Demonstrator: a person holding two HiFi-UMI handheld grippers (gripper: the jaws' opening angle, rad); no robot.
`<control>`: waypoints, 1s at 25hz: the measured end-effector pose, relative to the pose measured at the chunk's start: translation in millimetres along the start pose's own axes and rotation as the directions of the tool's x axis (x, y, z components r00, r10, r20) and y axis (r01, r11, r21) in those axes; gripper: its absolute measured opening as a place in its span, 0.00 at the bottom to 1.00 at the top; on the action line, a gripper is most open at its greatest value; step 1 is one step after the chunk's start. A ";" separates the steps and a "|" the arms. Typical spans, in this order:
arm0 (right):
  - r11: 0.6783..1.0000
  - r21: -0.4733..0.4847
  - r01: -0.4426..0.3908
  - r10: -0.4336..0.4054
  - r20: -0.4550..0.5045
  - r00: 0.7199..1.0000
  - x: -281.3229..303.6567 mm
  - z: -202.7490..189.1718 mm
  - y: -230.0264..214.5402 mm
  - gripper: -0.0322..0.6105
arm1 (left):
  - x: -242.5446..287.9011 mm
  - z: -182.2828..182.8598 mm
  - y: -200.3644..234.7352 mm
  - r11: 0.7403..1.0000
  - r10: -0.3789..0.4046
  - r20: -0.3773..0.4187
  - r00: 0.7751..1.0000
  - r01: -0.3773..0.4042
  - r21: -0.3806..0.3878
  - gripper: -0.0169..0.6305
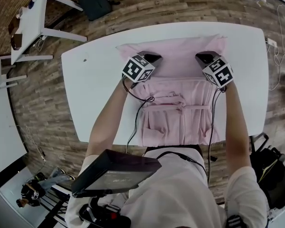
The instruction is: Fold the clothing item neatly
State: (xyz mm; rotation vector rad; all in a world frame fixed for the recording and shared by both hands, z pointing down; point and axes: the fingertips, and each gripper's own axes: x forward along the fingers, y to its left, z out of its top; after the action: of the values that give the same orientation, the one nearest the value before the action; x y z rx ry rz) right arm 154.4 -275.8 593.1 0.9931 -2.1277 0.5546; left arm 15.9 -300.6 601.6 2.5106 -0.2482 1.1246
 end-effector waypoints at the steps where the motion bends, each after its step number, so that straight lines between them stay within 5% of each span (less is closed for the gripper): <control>1: 1.000 -0.016 0.001 -0.001 -0.013 1.000 1.3 -1.3 2.1 0.06 | -0.6 0.2 2.8 1.000 0.002 -0.005 1.000 -0.002 -0.005 0.03; 18: 0.994 0.102 0.038 -0.035 -0.026 0.999 7.6 -4.2 -7.9 0.06 | -2.8 -2.6 14.7 0.998 0.055 0.040 0.998 -0.056 0.026 0.03; 25: 0.993 0.101 0.065 -0.074 0.090 0.993 -14.7 9.9 0.3 0.06 | -18.1 5.6 12.7 0.995 0.102 0.092 0.991 -0.104 0.016 0.03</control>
State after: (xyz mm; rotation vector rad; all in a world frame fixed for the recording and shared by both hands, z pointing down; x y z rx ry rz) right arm 156.6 -274.8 575.6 1.1641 -2.1560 0.5934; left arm 3.8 -314.4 588.1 2.5970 -0.3969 1.0563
